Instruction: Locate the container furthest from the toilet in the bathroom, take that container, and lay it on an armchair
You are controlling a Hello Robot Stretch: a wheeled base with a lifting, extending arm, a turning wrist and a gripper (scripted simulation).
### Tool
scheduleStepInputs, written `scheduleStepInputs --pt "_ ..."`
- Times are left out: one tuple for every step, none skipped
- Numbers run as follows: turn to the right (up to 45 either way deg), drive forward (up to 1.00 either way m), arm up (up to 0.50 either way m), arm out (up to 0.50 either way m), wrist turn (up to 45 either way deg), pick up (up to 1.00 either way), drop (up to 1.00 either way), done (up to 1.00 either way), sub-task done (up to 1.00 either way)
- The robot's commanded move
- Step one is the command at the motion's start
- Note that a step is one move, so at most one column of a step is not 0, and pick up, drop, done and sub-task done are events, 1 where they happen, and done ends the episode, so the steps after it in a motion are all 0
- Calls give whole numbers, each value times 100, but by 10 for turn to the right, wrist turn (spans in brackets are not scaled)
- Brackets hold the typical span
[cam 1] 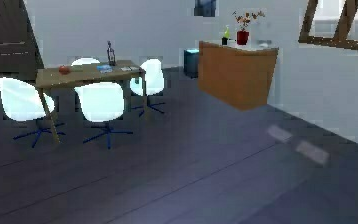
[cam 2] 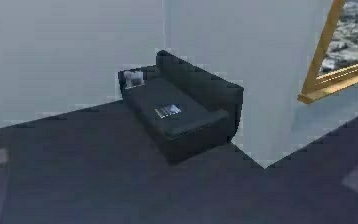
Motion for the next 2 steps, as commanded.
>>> scheduleStepInputs --pt "-450 0 0 0 0 0 0 0 0" --pt "-240 0 0 0 0 0 0 0 0"
